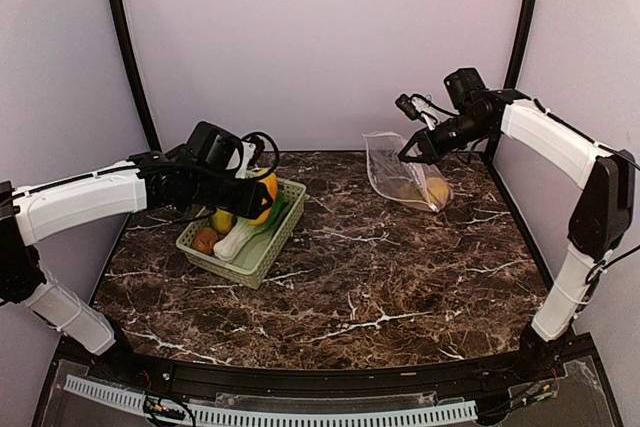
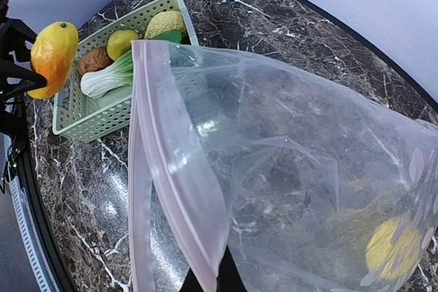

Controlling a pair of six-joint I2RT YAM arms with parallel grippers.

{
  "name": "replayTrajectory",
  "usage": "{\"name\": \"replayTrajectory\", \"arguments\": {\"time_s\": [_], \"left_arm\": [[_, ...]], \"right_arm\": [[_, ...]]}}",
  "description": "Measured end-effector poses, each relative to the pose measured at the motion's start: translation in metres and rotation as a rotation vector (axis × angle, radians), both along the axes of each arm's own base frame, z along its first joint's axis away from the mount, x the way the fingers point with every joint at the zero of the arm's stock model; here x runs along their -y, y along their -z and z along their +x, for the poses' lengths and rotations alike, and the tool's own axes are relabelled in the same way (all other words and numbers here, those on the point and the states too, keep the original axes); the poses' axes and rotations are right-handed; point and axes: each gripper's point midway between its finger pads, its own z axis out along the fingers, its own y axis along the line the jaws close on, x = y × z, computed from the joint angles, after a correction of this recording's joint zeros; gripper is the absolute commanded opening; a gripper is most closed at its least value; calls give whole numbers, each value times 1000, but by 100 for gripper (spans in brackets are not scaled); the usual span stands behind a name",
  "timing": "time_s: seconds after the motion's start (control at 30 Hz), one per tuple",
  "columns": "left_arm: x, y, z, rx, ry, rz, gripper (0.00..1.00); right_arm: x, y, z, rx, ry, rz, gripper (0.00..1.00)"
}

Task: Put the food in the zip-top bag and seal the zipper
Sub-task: Pick up the fake fruit from the bin, then place the fake fruit in the zipper food storage bag.

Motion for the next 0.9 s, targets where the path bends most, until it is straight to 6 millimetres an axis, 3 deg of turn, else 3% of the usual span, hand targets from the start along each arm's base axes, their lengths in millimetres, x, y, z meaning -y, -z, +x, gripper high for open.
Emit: {"name": "replayTrajectory", "arguments": {"time_s": [0.3,0.47,0.77,0.9], "left_arm": [[82,-75,-17,274,248,-221,20],[113,-115,-26,381,359,-378,20],[157,-146,-26,507,421,-604,20],[173,-136,-15,525,389,-654,21]], "right_arm": [[-47,5,-10,-14,-102,-7,0],[-69,4,-20,-81,-158,51,0],[-79,9,-24,-190,-171,108,0],[-80,-1,-23,-185,-166,118,0]]}}
